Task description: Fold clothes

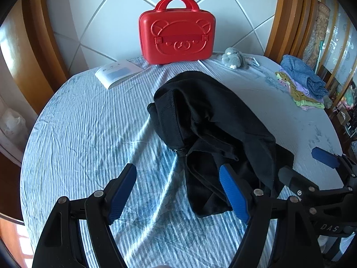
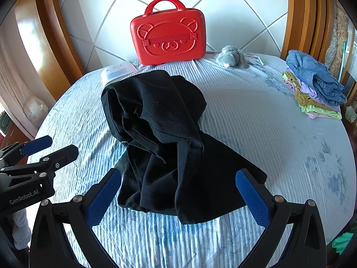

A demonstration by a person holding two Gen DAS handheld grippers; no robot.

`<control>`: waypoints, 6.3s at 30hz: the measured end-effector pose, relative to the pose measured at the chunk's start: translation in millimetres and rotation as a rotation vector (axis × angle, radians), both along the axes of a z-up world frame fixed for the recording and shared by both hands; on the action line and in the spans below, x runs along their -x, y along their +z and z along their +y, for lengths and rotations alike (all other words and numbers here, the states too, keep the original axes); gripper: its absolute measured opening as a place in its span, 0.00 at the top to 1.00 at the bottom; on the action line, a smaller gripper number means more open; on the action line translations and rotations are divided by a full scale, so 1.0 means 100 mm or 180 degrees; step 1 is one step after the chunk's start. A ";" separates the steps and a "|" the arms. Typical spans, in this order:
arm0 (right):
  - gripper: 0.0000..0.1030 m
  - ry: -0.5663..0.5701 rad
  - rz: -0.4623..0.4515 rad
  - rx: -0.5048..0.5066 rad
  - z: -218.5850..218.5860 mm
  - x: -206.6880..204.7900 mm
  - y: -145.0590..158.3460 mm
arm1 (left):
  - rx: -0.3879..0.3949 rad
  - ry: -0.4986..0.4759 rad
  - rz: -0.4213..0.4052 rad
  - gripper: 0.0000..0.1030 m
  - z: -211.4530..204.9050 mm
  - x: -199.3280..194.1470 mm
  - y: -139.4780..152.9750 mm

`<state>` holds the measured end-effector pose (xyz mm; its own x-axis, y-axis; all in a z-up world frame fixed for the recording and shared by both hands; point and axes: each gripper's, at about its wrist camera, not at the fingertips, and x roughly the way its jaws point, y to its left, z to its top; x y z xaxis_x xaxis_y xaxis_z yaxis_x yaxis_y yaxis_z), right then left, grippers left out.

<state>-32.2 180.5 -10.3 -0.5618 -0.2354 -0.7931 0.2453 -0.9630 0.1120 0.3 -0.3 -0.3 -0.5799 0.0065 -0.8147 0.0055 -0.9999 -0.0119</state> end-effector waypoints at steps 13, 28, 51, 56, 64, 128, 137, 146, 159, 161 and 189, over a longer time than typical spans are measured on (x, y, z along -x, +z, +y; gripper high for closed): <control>0.00 0.0004 -0.0008 -0.0011 -0.03 0.00 -0.01 | 0.0008 -0.0003 -0.0056 0.25 -0.01 0.02 -0.04; 0.00 0.0005 -0.0014 -0.0009 -0.02 0.01 0.00 | 0.0019 -0.0029 -0.0070 0.25 -0.03 0.01 -0.04; 0.00 0.0033 -0.0020 -0.0012 -0.06 0.02 0.00 | 0.0011 -0.0035 -0.0080 0.25 -0.03 0.00 -0.03; 0.00 0.0019 -0.0019 -0.0014 -0.06 0.03 0.00 | 0.0013 -0.0048 -0.0087 0.25 -0.02 0.01 -0.02; 0.00 0.0024 -0.0021 -0.0009 -0.02 0.03 -0.01 | 0.0005 -0.0054 -0.0100 0.25 -0.03 0.03 -0.03; 0.29 -0.0872 -0.0735 -0.0006 1.96 0.27 -0.63 | -0.0631 -0.0285 -0.0430 0.44 0.02 2.04 -0.96; 0.29 -0.1034 -0.0882 0.0099 2.08 0.24 -0.81 | -0.0570 -0.0319 -0.0652 0.44 0.21 2.59 -1.37; 0.28 -0.1128 -0.0904 0.0148 2.13 0.18 -0.85 | -0.0759 -0.0495 -0.0603 0.58 0.24 2.67 -1.43; 0.04 -0.0922 -0.0789 0.0229 1.90 -0.01 -0.96 | -0.0539 -0.0194 0.0424 0.76 -0.10 1.94 -0.25; 0.04 -0.0972 -0.0672 0.0021 1.81 0.09 -1.06 | -0.0485 -0.0172 0.0558 0.76 -0.27 1.77 -0.02; 0.51 0.1031 0.0659 0.0088 -1.51 1.45 0.95 | 0.0432 0.2007 0.0742 0.73 -3.97 0.58 0.73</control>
<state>-177.5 30.0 84.3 -0.6025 -0.4465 -0.6615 0.5564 -0.8292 0.0530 -57.7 -397.0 72.7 -0.5997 -0.4832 -0.6379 0.5996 -0.7992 0.0418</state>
